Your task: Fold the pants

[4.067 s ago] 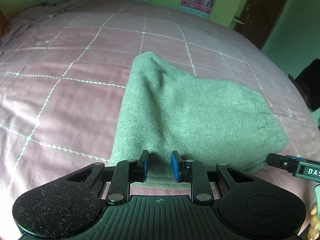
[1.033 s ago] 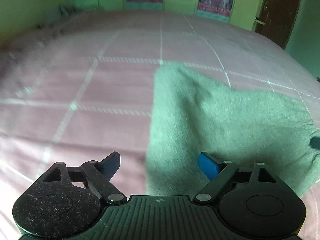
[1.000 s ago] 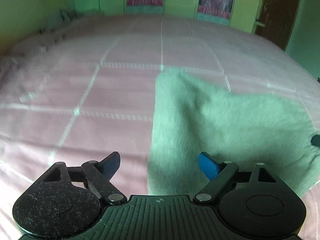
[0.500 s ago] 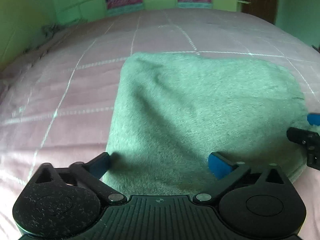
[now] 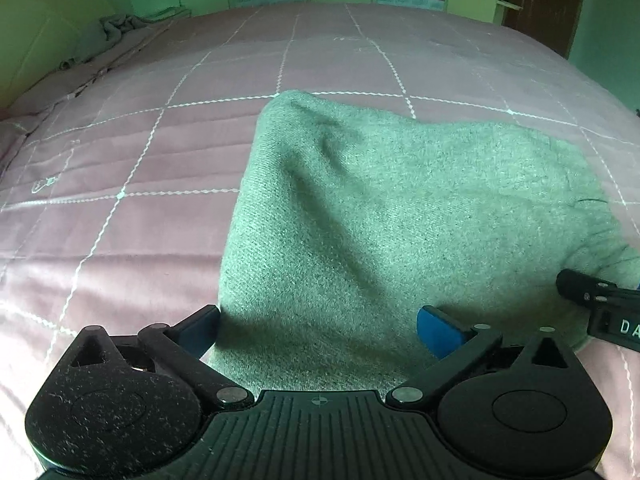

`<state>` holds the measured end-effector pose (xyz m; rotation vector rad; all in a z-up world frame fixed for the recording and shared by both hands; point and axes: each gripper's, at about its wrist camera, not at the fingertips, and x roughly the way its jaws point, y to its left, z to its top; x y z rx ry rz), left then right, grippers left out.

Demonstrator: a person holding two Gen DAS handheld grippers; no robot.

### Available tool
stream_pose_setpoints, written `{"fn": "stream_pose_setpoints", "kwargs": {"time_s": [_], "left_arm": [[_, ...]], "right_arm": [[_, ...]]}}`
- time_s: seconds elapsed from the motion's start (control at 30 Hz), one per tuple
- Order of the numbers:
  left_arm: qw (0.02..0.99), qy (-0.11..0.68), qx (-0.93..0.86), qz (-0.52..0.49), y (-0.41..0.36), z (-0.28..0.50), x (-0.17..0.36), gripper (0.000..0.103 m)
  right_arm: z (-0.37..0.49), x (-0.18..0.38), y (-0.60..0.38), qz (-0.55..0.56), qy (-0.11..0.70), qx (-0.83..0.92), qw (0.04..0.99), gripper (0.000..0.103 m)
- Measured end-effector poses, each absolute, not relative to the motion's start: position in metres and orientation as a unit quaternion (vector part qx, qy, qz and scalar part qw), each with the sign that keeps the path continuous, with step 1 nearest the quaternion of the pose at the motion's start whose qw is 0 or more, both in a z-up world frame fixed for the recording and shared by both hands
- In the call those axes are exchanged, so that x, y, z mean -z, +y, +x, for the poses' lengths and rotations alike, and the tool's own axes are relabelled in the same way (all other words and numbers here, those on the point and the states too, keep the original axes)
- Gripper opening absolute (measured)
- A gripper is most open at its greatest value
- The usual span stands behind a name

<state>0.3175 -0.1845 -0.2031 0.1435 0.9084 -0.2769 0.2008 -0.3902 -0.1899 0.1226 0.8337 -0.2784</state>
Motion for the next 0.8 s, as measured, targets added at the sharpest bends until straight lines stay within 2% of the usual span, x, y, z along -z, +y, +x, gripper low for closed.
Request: {"fn": "stream_pose_setpoints", "kwargs": {"time_s": [0.1, 0.23, 0.33, 0.43, 0.6, 0.8], "left_arm": [[0.884, 0.447, 0.12, 0.071, -0.188, 0.318, 0.201, 0.103], [0.884, 0.445, 0.111, 0.096, -0.195, 0.317, 0.197, 0.103], [0.89, 0.421, 0.11, 0.134, -0.202, 0.311, 0.189, 0.103], [0.91, 0.361, 0.122, 0.163, -0.211, 0.306, 0.172, 0.103], [0.901, 0.373, 0.16, 0.154, -0.228, 0.348, 0.165, 0.103], [0.885, 0.407, 0.144, 0.175, -0.25, 0.404, 0.194, 0.103]], "right_arm": [[0.204, 0.184, -0.383, 0.033, 0.414, 0.141, 0.899, 0.083], [0.194, 0.161, -0.378, 0.006, 0.384, 0.158, 0.91, 0.081], [0.187, 0.138, -0.374, -0.017, 0.332, 0.158, 0.93, 0.068], [0.202, 0.135, -0.369, -0.049, 0.337, 0.134, 0.931, 0.051], [0.243, 0.138, -0.376, -0.057, 0.351, 0.132, 0.925, 0.05], [0.29, 0.149, -0.382, -0.051, 0.361, 0.145, 0.92, 0.05]]}}
